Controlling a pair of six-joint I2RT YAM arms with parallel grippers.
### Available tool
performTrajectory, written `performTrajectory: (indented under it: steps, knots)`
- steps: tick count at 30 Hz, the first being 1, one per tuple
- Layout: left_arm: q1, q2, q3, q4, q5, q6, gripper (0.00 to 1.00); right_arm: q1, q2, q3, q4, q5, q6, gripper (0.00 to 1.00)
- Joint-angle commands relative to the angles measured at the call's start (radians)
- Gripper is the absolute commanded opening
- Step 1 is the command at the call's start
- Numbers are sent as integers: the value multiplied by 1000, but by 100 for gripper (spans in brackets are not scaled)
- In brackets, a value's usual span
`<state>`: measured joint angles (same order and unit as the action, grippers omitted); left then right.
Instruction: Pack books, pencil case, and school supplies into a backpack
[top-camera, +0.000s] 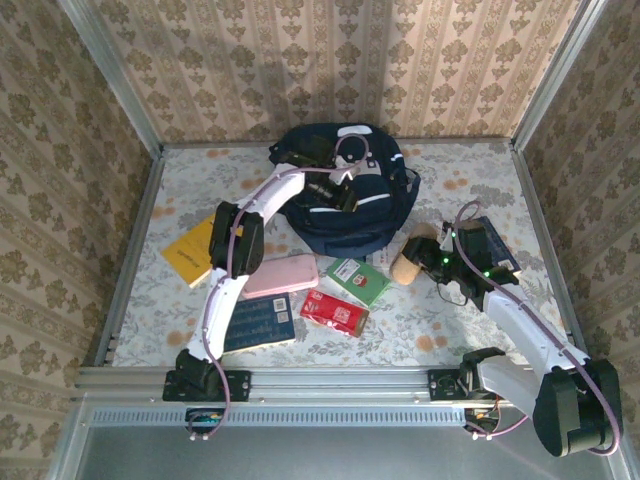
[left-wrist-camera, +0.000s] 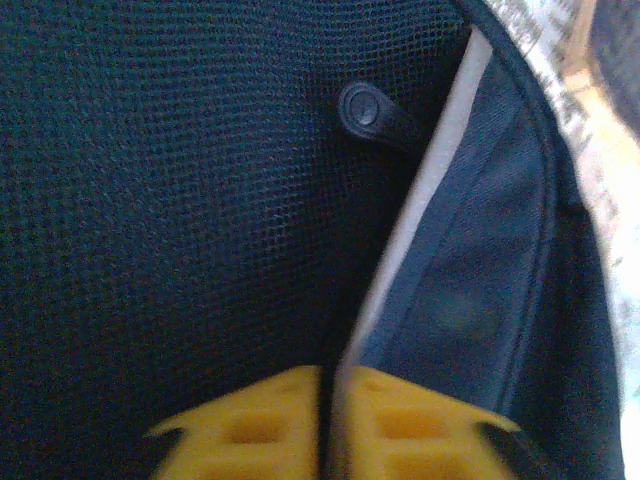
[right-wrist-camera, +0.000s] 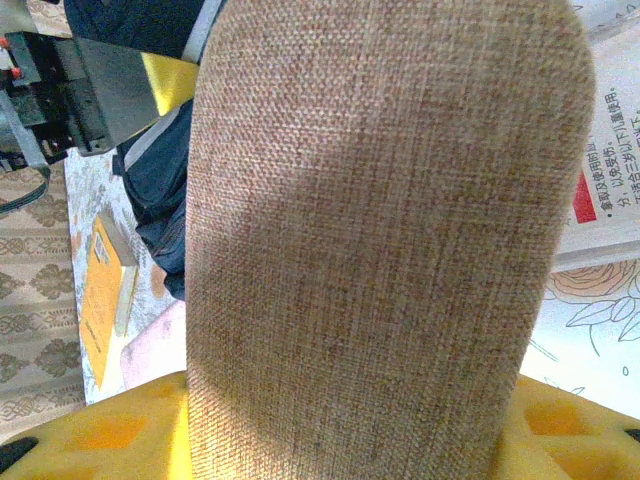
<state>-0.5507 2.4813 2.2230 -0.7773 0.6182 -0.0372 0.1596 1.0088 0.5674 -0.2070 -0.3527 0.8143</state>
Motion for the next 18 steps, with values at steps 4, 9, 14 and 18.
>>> performTrajectory:
  steps: [4,9,14,18]
  knots:
    - [2,-68,55,-15,-110,-10,0,-6,-33,23,27,-5,5,41]
    - [64,-206,40,67,-79,-102,0,-2,-8,54,55,3,18,40]
    - [133,-309,44,177,-34,-204,0,17,59,109,125,9,49,40]
    - [141,-308,155,155,-48,-204,0,52,156,174,206,4,101,39]
